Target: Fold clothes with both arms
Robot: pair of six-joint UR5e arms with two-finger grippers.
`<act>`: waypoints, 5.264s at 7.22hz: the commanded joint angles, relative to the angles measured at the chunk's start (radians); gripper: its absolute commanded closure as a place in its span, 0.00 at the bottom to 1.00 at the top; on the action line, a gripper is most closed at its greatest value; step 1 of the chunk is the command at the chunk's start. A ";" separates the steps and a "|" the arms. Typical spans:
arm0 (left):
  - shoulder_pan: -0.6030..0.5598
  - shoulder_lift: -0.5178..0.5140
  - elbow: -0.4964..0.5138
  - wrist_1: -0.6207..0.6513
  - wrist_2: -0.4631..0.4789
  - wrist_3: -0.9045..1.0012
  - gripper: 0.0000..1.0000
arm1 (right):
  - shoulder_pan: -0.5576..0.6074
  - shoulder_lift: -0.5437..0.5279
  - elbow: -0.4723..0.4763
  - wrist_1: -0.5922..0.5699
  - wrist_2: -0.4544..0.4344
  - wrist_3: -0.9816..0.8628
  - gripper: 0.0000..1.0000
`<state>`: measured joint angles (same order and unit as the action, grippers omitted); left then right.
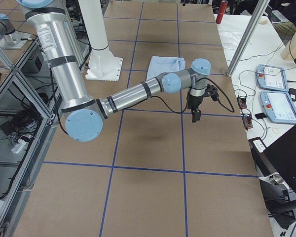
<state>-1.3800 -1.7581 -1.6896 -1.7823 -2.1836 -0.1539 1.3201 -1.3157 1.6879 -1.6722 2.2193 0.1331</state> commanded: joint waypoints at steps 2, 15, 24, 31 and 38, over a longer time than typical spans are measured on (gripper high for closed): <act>-0.105 0.179 -0.016 -0.032 -0.064 0.274 0.01 | 0.186 -0.184 0.002 0.005 0.069 -0.317 0.00; -0.156 0.255 0.037 0.139 -0.076 0.284 0.01 | 0.309 -0.333 -0.007 0.008 0.122 -0.218 0.00; -0.156 0.252 0.031 0.135 -0.076 0.278 0.01 | 0.323 -0.373 0.001 0.022 0.131 -0.156 0.00; -0.156 0.252 0.034 0.133 -0.163 0.152 0.01 | 0.323 -0.372 0.001 0.022 0.131 -0.156 0.00; -0.156 0.252 0.039 0.133 -0.162 0.152 0.01 | 0.323 -0.372 0.006 0.022 0.134 -0.156 0.00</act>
<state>-1.5355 -1.5064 -1.6528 -1.6491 -2.3460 -0.0015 1.6429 -1.6860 1.6923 -1.6505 2.3519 -0.0230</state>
